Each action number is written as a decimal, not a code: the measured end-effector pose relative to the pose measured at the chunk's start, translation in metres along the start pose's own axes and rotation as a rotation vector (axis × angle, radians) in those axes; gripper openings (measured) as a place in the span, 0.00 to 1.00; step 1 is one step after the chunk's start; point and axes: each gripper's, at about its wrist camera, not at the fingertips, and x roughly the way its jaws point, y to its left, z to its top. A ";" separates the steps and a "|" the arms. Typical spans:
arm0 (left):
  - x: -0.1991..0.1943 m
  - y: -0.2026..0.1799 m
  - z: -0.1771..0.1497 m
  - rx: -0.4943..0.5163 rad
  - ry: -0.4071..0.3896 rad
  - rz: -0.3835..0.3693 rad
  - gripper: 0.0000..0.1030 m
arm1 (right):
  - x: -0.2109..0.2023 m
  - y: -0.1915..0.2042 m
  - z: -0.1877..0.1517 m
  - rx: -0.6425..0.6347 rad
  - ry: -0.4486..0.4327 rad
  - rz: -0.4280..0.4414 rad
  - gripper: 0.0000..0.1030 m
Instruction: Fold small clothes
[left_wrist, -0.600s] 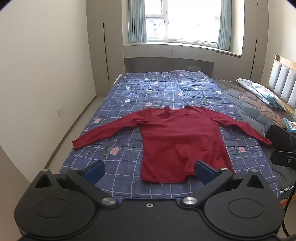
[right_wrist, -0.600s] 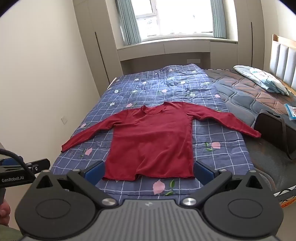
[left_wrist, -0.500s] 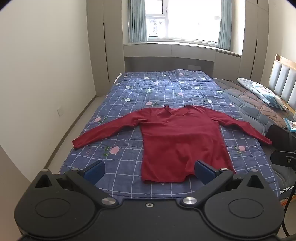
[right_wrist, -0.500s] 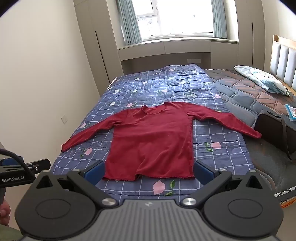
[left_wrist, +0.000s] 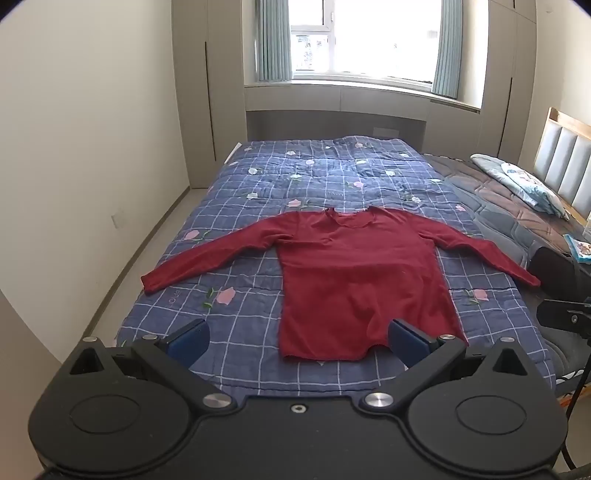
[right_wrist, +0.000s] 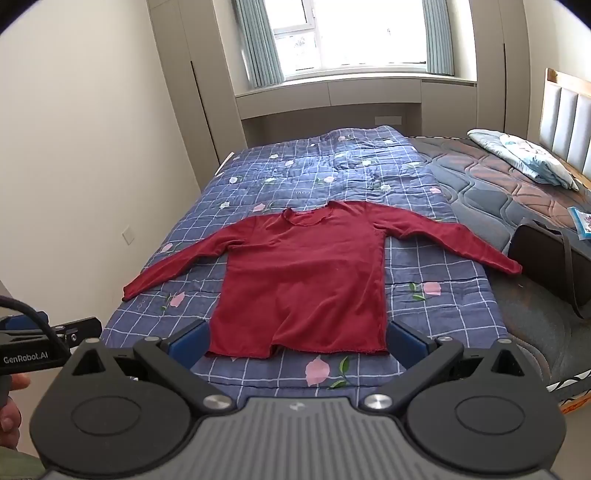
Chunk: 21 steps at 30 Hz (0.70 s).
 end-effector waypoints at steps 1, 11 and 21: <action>0.001 -0.001 -0.002 0.000 0.000 0.001 1.00 | 0.001 0.000 0.000 -0.001 0.000 -0.001 1.00; 0.000 -0.002 -0.001 0.004 -0.004 -0.008 1.00 | -0.001 -0.003 -0.001 0.010 -0.004 -0.003 1.00; 0.000 -0.001 -0.001 0.001 -0.008 -0.021 1.00 | 0.000 -0.004 -0.001 0.009 -0.005 -0.002 1.00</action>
